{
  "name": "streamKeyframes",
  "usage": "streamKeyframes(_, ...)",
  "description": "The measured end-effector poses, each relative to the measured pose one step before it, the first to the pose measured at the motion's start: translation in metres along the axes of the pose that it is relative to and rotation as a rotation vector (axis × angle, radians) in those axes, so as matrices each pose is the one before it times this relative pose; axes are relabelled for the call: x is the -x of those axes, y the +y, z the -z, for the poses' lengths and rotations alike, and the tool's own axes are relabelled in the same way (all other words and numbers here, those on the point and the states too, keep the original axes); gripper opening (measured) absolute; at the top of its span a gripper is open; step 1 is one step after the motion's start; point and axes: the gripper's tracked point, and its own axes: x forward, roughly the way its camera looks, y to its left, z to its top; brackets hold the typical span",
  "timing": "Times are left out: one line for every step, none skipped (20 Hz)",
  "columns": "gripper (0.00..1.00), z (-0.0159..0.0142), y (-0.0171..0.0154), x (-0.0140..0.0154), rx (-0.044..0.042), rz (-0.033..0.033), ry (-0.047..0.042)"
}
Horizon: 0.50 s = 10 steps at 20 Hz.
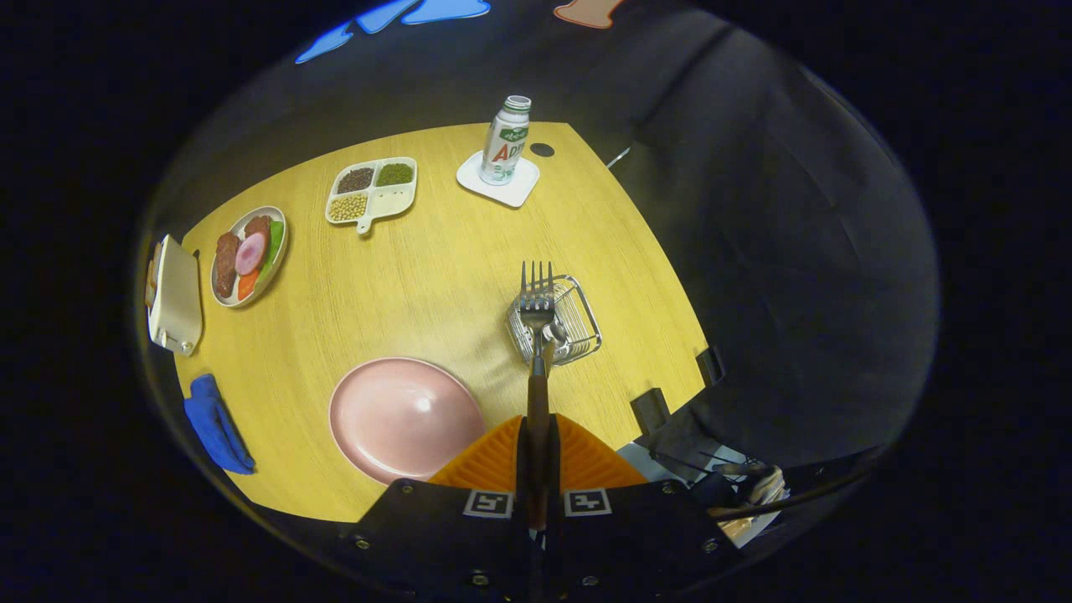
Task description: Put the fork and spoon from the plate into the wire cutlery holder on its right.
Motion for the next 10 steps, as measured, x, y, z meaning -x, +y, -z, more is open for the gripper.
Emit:
streamKeyframes(0.08, 0.00037, -0.00395, -0.00315, -0.00960, -0.00140, 0.00686)
streamKeyframes(0.08, 0.00181, -0.00364, -0.00397, -0.00641, -0.00238, 0.00901)
streamKeyframes(0.08, 0.00086, -0.00284, -0.00330, -0.00456, -0.00342, 0.00902)
streamKeyframes(0.08, 0.00138, -0.00399, -0.00271, -0.00538, -0.00400, 0.00975)
streamKeyframes(0.08, 0.00093, -0.00253, -0.00463, -0.00439, -0.00268, 0.00897)
streamKeyframes(0.08, 0.00018, -0.00389, -0.00359, -0.00385, -0.00218, 0.00937)
streamKeyframes(0.08, 0.00090, -0.00223, -0.00446, -0.00341, -0.00362, 0.00929)
streamKeyframes(0.08, -0.00039, -0.00228, -0.00408, -0.00640, -0.00394, 0.00515)
streamKeyframes(0.08, 0.00080, -0.00167, -0.00390, -0.00372, -0.00537, 0.00695)
streamKeyframes(0.08, 0.00097, -0.00125, -0.00453, 0.00056, -0.00303, 0.00807)
